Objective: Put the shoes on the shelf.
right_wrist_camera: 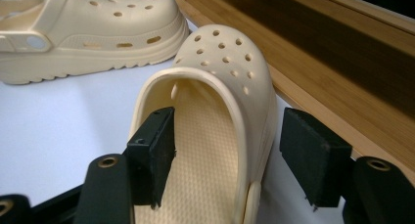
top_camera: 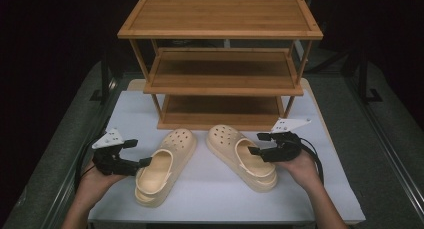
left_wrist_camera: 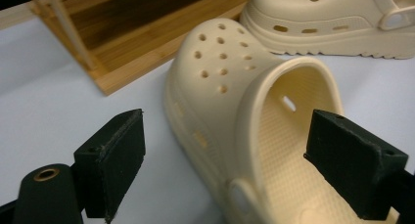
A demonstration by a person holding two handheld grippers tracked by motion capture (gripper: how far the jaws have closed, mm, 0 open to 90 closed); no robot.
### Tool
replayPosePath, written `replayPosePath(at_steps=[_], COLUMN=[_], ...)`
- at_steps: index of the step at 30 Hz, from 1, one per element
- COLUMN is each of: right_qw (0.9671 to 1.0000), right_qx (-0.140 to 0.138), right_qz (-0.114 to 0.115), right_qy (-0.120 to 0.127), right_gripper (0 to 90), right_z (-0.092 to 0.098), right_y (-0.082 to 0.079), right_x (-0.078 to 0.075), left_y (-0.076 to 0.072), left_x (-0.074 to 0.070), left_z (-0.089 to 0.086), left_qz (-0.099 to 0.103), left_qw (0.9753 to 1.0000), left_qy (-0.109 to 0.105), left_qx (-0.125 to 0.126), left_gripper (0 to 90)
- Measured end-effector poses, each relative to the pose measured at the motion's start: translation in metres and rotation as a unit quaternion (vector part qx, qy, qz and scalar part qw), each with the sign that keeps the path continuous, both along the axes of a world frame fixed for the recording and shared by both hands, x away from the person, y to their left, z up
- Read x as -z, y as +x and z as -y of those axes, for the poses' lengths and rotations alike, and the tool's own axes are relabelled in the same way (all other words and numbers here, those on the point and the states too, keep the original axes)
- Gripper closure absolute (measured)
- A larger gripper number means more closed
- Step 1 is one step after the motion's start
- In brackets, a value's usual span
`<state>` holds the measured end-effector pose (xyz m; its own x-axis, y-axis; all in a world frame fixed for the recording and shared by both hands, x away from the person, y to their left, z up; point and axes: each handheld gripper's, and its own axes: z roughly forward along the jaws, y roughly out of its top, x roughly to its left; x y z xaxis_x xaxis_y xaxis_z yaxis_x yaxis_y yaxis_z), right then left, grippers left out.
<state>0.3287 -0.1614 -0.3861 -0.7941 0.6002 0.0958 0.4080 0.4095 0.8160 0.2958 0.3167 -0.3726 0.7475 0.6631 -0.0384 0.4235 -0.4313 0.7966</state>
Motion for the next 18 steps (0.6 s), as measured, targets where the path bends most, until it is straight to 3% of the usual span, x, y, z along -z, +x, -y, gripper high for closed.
replayPosePath(at_steps=[4, 10, 15, 18], right_qw=[1.0000, 0.9999, 0.9998, 0.9998], right_qx=[0.000, -0.006, -0.008, -0.008], right_qz=[-0.005, -0.012, -0.011, -0.010], right_qy=[-0.002, -0.005, -0.013, -0.012], right_gripper=[39.4, 43.0, 47.2, 51.3], right_z=[0.000, -0.003, -0.006, -0.007], right_y=[0.003, 0.009, 0.013, 0.015], right_x=[0.003, 0.008, 0.012, 0.013], left_y=[0.002, 0.008, 0.012, 0.014], left_x=[0.004, 0.014, 0.017, 0.017], left_z=[0.011, 0.021, 0.024, 0.025], left_qz=[0.000, 0.004, 0.001, 0.003], left_qw=[0.9999, 0.9993, 0.9987, 0.9988], left_qy=[0.006, 0.022, 0.032, 0.035], left_qx=[0.014, 0.031, 0.041, 0.034], left_gripper=[15.8, 39.7, 50.3, 54.4])
